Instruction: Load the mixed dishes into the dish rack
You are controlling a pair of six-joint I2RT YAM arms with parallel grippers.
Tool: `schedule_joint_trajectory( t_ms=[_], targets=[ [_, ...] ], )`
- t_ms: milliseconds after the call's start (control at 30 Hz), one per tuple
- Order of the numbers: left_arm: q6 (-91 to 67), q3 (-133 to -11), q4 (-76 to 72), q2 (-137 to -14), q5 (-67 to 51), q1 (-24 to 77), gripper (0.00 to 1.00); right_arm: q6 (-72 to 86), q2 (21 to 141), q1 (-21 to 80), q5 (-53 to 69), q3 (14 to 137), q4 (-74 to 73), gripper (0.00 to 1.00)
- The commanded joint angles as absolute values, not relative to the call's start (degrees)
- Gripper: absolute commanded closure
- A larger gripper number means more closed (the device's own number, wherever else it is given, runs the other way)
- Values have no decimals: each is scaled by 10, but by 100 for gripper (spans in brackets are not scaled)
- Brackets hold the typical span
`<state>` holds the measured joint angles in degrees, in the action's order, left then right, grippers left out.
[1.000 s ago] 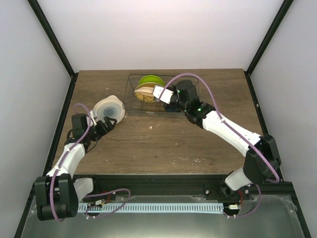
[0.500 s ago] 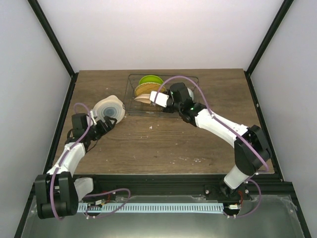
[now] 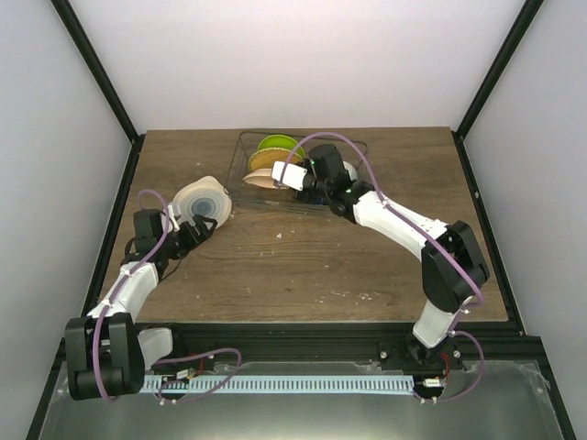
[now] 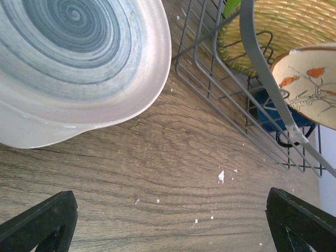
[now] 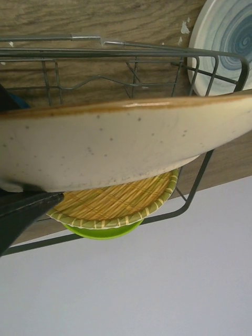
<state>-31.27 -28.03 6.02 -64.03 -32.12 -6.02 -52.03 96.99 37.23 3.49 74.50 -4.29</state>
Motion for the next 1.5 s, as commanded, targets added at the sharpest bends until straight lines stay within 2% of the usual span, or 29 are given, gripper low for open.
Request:
schedule_joint_trajectory(
  t_ms=[0, 633, 1467],
  targets=[
    [-311, -278, 45, -646, -331, -62, 0, -516, 995, 372, 42, 798, -30, 99],
    [-314, -287, 45, -649, -338, -62, 0, -483, 929, 367, -10, 776, 9, 99],
    [-316, -277, 18, -668, -352, -62, 0, -466, 1006, 397, -53, 837, 17, 99]
  ],
)
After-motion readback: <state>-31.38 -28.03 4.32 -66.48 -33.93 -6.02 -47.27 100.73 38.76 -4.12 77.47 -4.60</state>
